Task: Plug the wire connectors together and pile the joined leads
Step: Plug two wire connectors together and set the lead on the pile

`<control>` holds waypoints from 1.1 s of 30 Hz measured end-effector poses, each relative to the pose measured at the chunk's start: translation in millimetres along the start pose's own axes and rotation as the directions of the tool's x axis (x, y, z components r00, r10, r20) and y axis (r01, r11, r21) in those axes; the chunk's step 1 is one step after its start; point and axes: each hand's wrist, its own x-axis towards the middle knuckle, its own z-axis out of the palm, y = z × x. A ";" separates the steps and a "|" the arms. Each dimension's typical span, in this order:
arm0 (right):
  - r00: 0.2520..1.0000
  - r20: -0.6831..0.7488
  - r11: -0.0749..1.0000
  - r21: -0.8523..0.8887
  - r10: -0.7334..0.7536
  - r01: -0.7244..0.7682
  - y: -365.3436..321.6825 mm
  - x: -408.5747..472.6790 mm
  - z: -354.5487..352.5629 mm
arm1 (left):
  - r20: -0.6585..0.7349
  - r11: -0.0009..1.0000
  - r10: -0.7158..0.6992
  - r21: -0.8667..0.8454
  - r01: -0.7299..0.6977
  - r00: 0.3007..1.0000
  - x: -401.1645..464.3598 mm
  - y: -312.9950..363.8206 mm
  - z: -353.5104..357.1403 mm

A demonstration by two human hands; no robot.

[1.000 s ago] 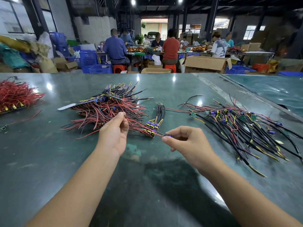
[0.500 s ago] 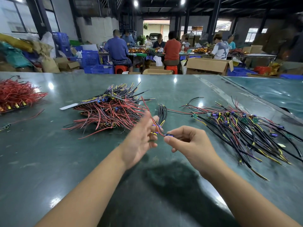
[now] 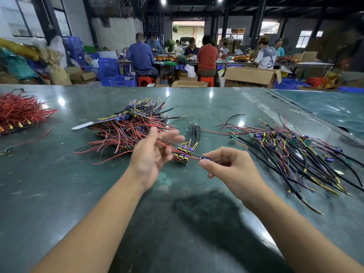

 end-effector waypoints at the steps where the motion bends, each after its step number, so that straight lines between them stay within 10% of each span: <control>1: 1.000 -0.012 1.000 -0.003 0.008 -0.008 0.0 0.2 -0.8 | -0.015 0.997 0.006 -0.079 -0.007 1.000 1.9 3.8 -5.0; 10: 0.995 -0.089 0.999 0.039 0.038 -0.035 -0.4 2.1 -5.7 | -0.064 0.961 0.030 -0.274 -0.046 0.998 5.7 10.5 -24.1; 17: 0.998 -0.044 0.999 -0.025 -0.033 0.032 1.3 1.7 -0.3 | 0.269 0.980 -0.161 0.161 0.120 0.950 -11.3 -21.4 9.8; 33: 0.991 0.027 0.975 -0.185 0.131 -0.123 3.4 1.0 -6.8 | 0.070 0.983 -0.005 0.183 -0.008 0.998 -5.7 -19.9 3.2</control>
